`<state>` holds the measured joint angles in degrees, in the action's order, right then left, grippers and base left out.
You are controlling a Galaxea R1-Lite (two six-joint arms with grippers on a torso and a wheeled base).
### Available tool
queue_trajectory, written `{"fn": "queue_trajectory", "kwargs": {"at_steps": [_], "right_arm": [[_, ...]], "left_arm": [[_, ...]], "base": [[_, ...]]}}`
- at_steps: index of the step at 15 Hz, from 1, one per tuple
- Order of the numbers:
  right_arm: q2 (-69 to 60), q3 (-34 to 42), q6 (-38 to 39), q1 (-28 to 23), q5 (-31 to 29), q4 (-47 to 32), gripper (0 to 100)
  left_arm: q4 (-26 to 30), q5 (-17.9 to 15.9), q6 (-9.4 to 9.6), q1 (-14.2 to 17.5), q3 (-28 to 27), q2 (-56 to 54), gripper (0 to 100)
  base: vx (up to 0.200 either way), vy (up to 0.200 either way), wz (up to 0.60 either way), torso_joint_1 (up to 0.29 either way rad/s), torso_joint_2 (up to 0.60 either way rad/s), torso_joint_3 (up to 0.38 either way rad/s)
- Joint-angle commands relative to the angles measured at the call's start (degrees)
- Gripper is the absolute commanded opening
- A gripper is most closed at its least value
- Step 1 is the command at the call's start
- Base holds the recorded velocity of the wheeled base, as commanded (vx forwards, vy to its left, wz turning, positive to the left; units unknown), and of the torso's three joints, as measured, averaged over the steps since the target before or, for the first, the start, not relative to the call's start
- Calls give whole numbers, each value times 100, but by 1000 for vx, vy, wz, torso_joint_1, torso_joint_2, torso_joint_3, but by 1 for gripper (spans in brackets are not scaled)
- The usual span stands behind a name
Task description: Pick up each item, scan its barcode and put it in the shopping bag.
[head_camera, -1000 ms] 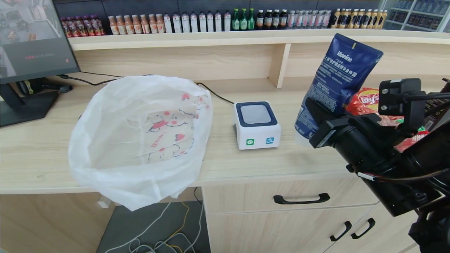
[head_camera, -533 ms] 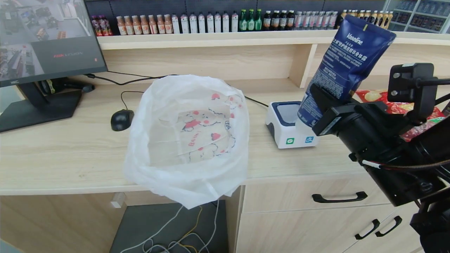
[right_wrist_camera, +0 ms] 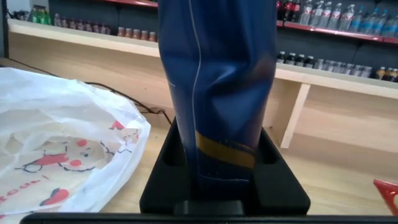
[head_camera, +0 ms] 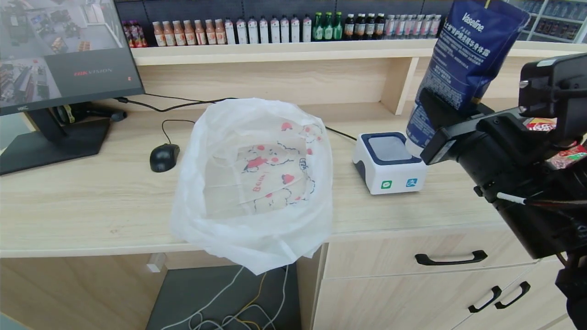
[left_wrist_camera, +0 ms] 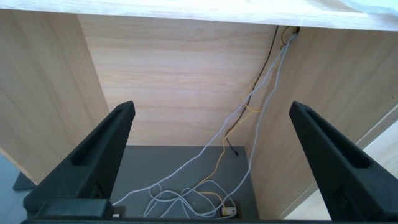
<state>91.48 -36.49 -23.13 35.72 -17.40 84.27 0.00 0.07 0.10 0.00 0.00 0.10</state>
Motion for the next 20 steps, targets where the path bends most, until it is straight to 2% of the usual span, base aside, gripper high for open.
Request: {"fn": "queue_trajectory", "kwargs": {"at_steps": [1, 6, 9, 12, 15, 20], "right_arm": [[-42, -104, -192, 14, 17, -43, 0], [-51, -763, -931, 23, 78, -851, 0], [-60, -1168, -1432, 14, 623, -1396, 0], [-51, -1247, -1695, -118, 905, -1756, 0], [37, -1326, -2205, -759, 1942, -1774, 0], [230, -1317, -2636, -944, 2865, -1774, 0]], "left_arm": [[0, 1, -1, -9, 0, -1, 100], [0, 1, -1, -9, 0, -1, 100], [0, 1, -1, -9, 0, -1, 100], [0, 1, -1, -9, 0, -1, 100], [0, 1, -1, -9, 0, -1, 100], [0, 1, -1, -9, 0, -1, 100]], "base": [[0, 0, 0, 0, 0, 0], [0, 0, 0, 0, 0, 0], [0, 0, 0, 0, 0, 0], [0, 0, 0, 0, 0, 0], [0, 0, 0, 0, 0, 0], [0, 0, 0, 0, 0, 0]]}}
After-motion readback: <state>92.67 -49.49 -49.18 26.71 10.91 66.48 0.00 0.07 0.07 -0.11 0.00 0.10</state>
